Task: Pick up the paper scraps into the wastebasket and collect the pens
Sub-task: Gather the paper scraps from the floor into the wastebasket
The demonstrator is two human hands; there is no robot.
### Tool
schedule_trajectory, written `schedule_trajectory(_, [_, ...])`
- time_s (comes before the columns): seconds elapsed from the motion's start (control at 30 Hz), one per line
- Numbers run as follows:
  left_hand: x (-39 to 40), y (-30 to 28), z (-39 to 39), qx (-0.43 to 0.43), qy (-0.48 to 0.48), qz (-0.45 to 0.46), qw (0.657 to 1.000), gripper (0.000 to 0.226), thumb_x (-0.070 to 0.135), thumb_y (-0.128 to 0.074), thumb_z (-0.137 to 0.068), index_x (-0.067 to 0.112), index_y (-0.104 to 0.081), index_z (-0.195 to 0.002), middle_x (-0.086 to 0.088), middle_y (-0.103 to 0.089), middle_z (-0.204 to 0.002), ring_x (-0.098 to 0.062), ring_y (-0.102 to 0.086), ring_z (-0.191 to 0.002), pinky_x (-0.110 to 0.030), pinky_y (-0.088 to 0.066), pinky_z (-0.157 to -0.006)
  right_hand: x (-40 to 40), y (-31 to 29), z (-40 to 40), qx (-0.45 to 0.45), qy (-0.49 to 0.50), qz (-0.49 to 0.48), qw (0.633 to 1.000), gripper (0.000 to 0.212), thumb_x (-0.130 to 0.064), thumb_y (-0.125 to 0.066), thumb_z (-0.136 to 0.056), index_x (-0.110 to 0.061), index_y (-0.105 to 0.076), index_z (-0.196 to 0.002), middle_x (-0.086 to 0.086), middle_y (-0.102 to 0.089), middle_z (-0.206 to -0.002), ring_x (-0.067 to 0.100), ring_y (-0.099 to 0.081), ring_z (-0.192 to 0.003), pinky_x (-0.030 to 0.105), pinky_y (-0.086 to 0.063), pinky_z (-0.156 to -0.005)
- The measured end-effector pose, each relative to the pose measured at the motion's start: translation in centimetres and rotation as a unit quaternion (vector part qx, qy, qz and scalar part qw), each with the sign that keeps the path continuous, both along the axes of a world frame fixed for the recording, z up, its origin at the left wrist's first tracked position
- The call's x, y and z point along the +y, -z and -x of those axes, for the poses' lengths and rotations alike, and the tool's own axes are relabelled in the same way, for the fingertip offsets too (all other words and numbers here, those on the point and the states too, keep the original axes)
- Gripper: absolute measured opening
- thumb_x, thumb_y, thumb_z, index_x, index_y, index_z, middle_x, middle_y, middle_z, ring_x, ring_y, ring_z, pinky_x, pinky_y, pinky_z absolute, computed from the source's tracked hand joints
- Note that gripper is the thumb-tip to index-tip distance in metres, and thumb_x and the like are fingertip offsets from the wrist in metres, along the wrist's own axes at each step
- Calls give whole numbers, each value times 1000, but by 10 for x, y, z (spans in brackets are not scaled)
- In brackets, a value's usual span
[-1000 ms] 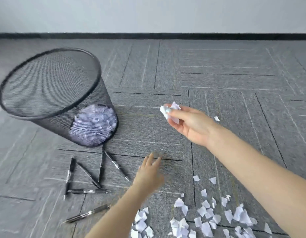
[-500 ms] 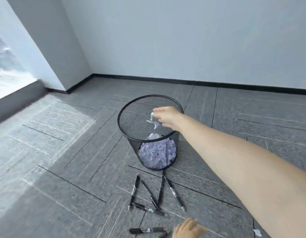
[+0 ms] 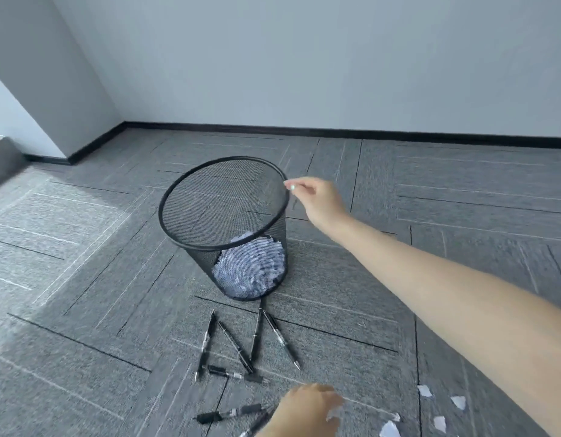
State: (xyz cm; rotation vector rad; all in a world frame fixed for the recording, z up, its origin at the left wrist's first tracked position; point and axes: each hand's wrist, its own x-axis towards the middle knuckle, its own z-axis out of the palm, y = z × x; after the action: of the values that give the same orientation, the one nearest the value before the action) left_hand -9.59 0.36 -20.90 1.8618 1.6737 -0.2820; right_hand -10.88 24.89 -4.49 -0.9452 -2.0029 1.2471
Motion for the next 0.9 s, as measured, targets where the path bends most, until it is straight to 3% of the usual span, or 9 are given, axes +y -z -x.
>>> schedule_trajectory(0.03, [27, -25, 9, -54, -73, 39, 995, 37, 20, -42, -94, 24, -46, -131, 5, -43, -139, -19, -43, -126, -41, -26, -113, 7, 15, -31, -4, 31, -2, 1000, 26, -20, -44, -95, -16, -65, -110, -11, -61, -110, 1, -51, -100, 4, -34, -77])
schedule_trajectory(0.1, [39, -30, -16, -19, -46, -12, 999, 39, 18, -41, -95, 23, -42, -134, 2, -38, -143, -21, -40, -128, -42, -26, -113, 24, 62, -107, -52, 94, 19, 994, 25, -17, -45, -95, -16, -65, -108, -10, -61, -107, 2, -52, -99, 0, -31, -68])
schedule_trajectory(0.2, [71, -6, -51, 59, 21, 58, 996, 50, 14, -41, -94, 23, -29, -141, -1, -23, -151, -26, -30, -135, -47, -24, -112, 46, 144, -230, -170, 236, 54, 955, 23, -11, -46, -93, -11, -65, -107, 4, -64, -111, 16, -56, -95, 15, -37, -62])
schedule_trajectory(0.33, [108, 35, -92, 32, -94, 70, 993, 65, 22, -44, -94, 25, -6, -147, -1, 4, -156, -27, -8, -143, -53, -18, -113, 57, 212, -335, -269, 320, 104, 902, 25, -6, -47, -93, -5, -61, -113, 14, -61, -118, 29, -57, -103, 29, -41, -79])
schedule_trajectory(0.43, [104, 61, -122, -6, -176, 99, 979, 68, 33, -41, -95, 22, 1, -147, -3, 15, -154, -26, 4, -143, -50, -21, -113, 73, 228, -346, -313, 286, 73, 903, 27, -9, -49, -92, -10, -60, -117, 12, -56, -125, 27, -59, -102, 33, -45, -83])
schedule_trajectory(0.6, [98, 69, -120, 5, -180, 126, 976, 70, 25, -42, -96, 27, 6, -146, 2, 24, -152, -19, 12, -142, -47, -29, -111, 107, 238, -323, -330, 250, 29, 910, 33, -17, -54, -91, -13, -58, -123, 10, -53, -123, 29, -59, -93, 26, -39, -68])
schedule_trajectory(0.7, [109, 64, -125, 2, -197, 151, 969, 70, 30, -42, -95, 26, 4, -147, 1, 23, -152, -20, 10, -143, -48, -26, -111, 120, 252, -310, -351, 265, 26, 898, 28, -27, -54, -90, -20, -64, -115, 8, -60, -113, 26, -56, -82, 24, -34, -59])
schedule_trajectory(0.8, [110, 63, -134, 17, -209, 159, 965, 73, 29, -42, -95, 24, 10, -146, 0, 29, -150, -22, 14, -142, -46, -32, -109, 125, 258, -302, -377, 327, 5, 867, 22, -29, -56, -88, -22, -68, -105, 4, -58, -114, 26, -58, -90, 26, -36, -61])
schedule_trajectory(0.9, [105, 63, -134, 23, -205, 143, 968, 80, 26, -48, -92, 25, 12, -145, 1, 30, -148, -22, 14, -141, -44, -37, -105, 128, 262, -297, -373, 339, -20, 863, 16, -24, -58, -88, -16, -71, -91, 4, -60, -113, 25, -60, -91, 26, -37, -61])
